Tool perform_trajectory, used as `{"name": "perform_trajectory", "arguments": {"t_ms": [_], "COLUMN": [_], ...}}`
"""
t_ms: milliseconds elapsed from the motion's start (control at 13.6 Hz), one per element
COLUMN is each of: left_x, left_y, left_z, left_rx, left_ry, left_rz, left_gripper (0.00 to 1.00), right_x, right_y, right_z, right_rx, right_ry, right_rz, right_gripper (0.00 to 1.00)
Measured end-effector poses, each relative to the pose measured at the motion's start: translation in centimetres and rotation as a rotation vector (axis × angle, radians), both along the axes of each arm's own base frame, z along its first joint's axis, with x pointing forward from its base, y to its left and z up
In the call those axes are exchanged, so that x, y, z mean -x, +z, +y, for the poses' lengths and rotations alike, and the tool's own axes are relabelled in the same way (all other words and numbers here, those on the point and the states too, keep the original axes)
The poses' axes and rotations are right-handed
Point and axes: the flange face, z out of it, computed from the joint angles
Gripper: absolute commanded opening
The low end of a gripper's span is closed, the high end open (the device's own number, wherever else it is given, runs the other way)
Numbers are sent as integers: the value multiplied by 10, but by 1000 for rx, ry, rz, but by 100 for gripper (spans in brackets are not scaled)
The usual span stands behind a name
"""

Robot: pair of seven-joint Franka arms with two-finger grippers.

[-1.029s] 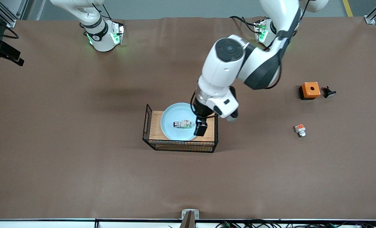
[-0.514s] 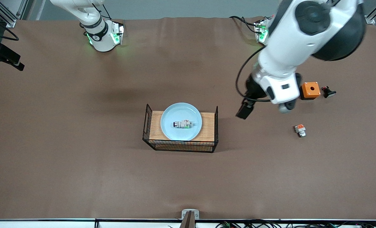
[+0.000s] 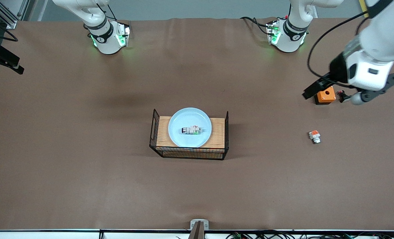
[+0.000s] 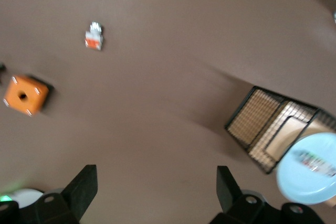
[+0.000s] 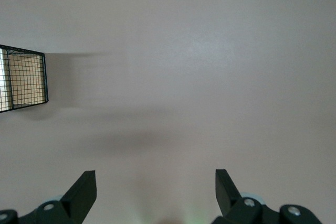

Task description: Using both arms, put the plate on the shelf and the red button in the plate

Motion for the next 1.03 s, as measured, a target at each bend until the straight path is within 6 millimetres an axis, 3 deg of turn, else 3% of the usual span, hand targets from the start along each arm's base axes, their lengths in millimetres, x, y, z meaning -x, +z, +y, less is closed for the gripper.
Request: {"name": "perform_trajectory", "arguments": {"t_ms": [220,441,1029], "left_x": [-7,-8,-8], "left_y": [0,-6,-15], "left_z": [56,111,159], "left_rx": [5,9,2], "left_ry": [-158,-192,-261], "left_rz": [-22,-3,3], "left_gripper": [100,100,100], "right_x": [1,4,12], "right_y": [0,-3,-7], "right_z": [3,-1,-3], "right_rx": [-1,-3,-6], "right_ry": [5,-1,-6], "right_rz": [5,14,21], "right_gripper": [100,100,100]}}
